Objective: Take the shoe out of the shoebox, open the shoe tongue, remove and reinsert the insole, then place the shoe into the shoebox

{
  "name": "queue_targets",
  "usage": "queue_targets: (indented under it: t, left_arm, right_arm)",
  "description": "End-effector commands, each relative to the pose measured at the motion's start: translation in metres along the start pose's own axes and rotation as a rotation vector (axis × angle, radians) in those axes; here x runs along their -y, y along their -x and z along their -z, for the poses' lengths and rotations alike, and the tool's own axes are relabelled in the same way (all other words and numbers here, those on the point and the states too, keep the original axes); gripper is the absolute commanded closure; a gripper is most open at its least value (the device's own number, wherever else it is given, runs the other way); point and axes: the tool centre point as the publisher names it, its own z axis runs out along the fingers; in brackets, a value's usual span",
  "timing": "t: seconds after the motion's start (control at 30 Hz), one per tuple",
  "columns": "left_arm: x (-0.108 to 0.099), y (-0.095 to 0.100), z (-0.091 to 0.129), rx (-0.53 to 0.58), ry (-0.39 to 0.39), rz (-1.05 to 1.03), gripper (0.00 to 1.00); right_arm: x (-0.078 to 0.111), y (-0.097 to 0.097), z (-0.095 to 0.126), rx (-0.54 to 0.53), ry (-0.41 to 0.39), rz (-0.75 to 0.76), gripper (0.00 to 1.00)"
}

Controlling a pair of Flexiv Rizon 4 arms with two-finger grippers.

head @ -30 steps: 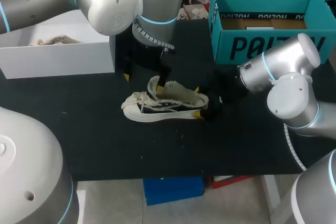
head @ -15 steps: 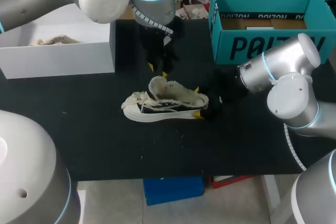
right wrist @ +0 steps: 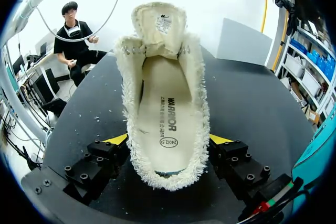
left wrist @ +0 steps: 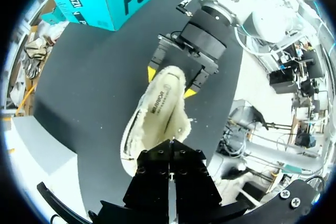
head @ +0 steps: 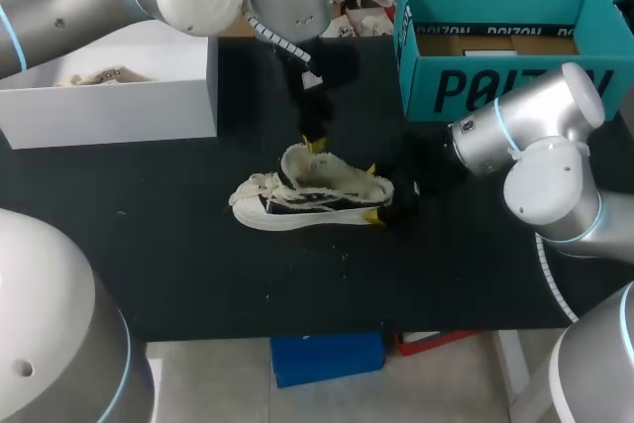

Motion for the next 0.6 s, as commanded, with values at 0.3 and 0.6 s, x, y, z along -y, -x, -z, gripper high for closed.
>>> queue_targets:
  t: [0.3,0.6]
  left_arm:
    - [0.005,0.007,-0.009,-0.065,-0.004,-0.076,1.00]
    - [0.013,0.006,-0.025,-0.058,-0.058,-0.229,1.00]
  right_arm:
    - [0.002,0.001,-0.002,0.001,-0.002,-0.001,1.00]
    - [0.002,0.001,-0.002,0.001,-0.002,-0.001,1.00]
